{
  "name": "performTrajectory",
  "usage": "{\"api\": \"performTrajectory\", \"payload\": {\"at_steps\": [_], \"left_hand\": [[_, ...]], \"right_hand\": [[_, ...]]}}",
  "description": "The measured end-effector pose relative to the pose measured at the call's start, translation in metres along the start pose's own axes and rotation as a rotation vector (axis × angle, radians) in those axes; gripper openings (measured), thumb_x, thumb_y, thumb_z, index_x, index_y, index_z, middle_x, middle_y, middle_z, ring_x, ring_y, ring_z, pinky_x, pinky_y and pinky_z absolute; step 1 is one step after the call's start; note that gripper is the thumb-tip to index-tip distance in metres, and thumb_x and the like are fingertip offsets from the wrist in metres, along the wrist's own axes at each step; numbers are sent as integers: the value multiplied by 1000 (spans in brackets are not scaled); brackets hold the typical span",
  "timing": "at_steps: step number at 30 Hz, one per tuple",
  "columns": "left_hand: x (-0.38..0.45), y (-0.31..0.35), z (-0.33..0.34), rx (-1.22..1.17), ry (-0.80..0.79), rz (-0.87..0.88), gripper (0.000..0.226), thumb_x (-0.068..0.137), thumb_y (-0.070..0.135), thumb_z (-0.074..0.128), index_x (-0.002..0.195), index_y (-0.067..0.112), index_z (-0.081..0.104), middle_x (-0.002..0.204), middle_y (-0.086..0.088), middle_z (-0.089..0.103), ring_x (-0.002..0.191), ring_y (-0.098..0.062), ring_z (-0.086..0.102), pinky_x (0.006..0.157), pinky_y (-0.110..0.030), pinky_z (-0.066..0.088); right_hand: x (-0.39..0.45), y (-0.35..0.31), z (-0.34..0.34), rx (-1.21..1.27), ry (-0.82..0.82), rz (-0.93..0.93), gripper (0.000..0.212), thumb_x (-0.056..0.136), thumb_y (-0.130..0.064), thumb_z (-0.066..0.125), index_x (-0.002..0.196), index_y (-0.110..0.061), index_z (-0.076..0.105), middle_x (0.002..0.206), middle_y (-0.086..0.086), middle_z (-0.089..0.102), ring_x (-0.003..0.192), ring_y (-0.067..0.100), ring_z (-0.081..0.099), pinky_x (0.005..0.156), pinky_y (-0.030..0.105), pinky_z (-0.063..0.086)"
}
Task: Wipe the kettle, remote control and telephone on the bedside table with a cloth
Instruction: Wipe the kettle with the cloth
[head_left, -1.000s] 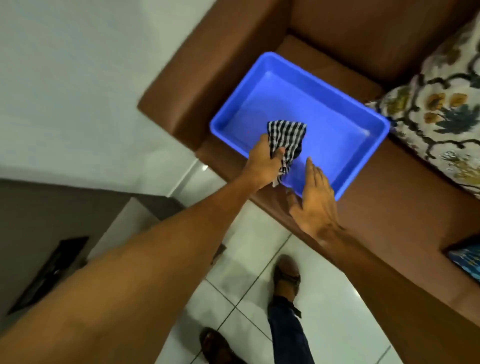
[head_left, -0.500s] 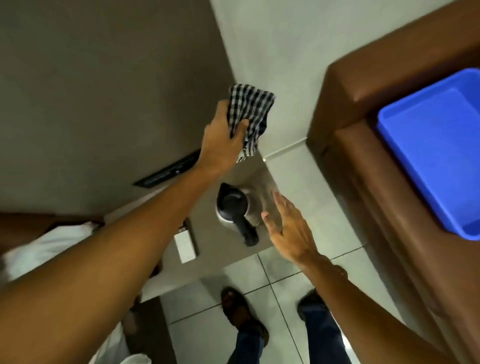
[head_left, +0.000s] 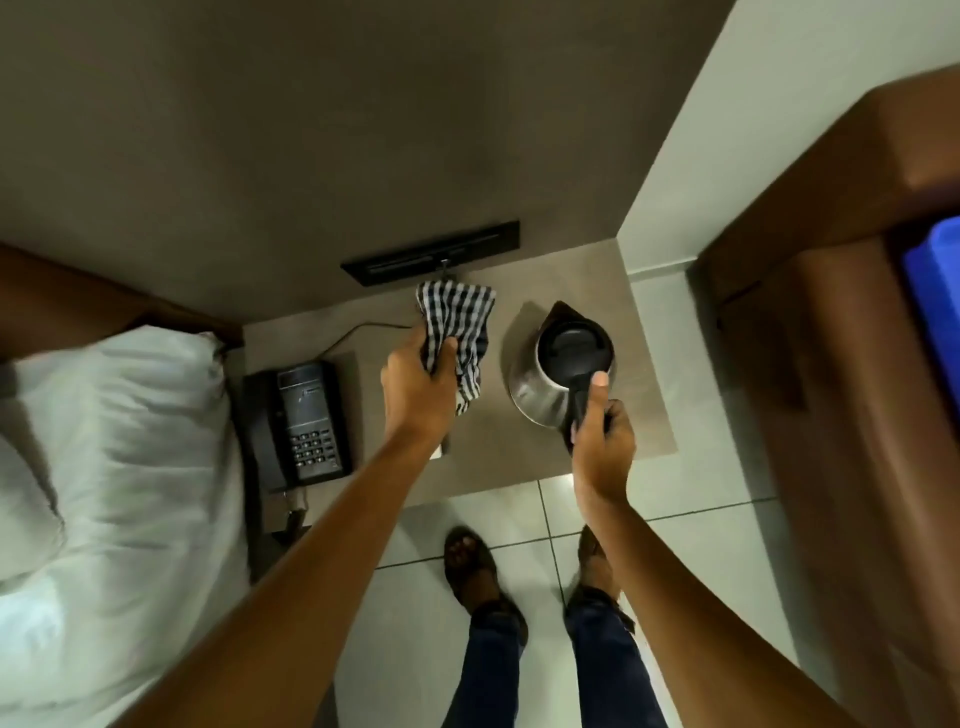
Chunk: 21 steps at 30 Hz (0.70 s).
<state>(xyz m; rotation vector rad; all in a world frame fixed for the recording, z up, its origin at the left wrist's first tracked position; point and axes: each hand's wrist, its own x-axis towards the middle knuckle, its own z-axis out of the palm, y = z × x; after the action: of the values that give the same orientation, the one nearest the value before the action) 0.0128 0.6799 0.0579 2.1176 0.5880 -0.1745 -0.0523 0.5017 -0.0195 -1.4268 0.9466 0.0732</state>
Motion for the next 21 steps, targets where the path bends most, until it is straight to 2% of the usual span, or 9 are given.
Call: {"api": "performTrajectory", "payload": {"at_steps": [3, 5, 7, 9, 11, 14, 16, 19, 21], "left_hand": [[1, -4, -12, -63, 75, -73, 22, 101, 20, 61, 121, 13, 70, 92, 11, 71, 87, -3, 71, 60, -8, 54], [7, 3, -12, -31, 137, -29, 27, 100, 15, 62, 126, 17, 70, 103, 3, 74, 90, -8, 71, 71, -21, 61], [3, 16, -1, 4, 115, 95, 38, 97, 7, 62, 131, 21, 67, 121, -2, 69, 101, -11, 66, 83, -25, 60], [-21, 24, 18, 65, -44, 278, 52, 94, 0, 56, 141, 23, 59, 140, 1, 51, 119, -8, 49, 98, -18, 50], [-44, 13, 27, 75, -108, 397, 51, 94, 1, 52, 142, 18, 57, 144, -2, 44, 128, -9, 41, 105, -20, 47], [-32, 5, 22, -64, 87, 136, 47, 94, -5, 53, 134, 17, 63, 130, -1, 50, 124, -21, 50, 107, -31, 49], [-15, 23, 25, -78, 167, 35, 51, 91, -6, 52, 132, 21, 65, 132, -2, 51, 129, -27, 49, 122, -41, 36], [-39, 32, 39, 5, 72, 386, 52, 89, 6, 52, 132, 34, 62, 146, 1, 45, 138, -16, 36, 113, -23, 42], [-58, 12, 36, -71, 78, 435, 51, 91, 0, 55, 130, 33, 64, 142, 3, 49, 135, -15, 43, 108, -32, 49]], "right_hand": [[3, -22, -9, 172, 92, 64, 49, 104, -59, 55, 82, -23, 79, 82, 7, 78, 84, 18, 78, 67, 24, 61], [6, -34, -17, 242, 112, 130, 41, 103, -57, 58, 94, -25, 82, 77, -7, 79, 84, 13, 76, 62, 15, 58], [7, -47, -17, 280, 96, 159, 38, 102, -52, 60, 106, -19, 79, 71, -12, 74, 76, 8, 67, 58, 15, 55], [9, -59, -12, 305, 101, 183, 32, 97, -51, 62, 100, -22, 76, 62, -11, 63, 62, 6, 58, 54, 18, 50], [10, -71, -8, 318, 109, 194, 28, 92, -53, 62, 87, -29, 77, 58, -10, 54, 53, 6, 50, 52, 22, 46], [11, -78, -5, 314, 57, 170, 28, 92, -50, 61, 80, -31, 78, 57, -7, 48, 48, 8, 45, 49, 24, 41], [8, -78, 1, 308, 12, 173, 27, 94, -47, 60, 86, -27, 75, 58, -5, 48, 47, 9, 44, 48, 25, 39], [8, -76, 5, 345, 16, 189, 28, 96, -47, 57, 89, -24, 73, 56, -4, 47, 47, 10, 44, 49, 26, 38], [9, -73, 4, 339, 9, 196, 30, 98, -46, 55, 92, -23, 74, 55, -4, 48, 46, 9, 45, 48, 26, 40]]}}
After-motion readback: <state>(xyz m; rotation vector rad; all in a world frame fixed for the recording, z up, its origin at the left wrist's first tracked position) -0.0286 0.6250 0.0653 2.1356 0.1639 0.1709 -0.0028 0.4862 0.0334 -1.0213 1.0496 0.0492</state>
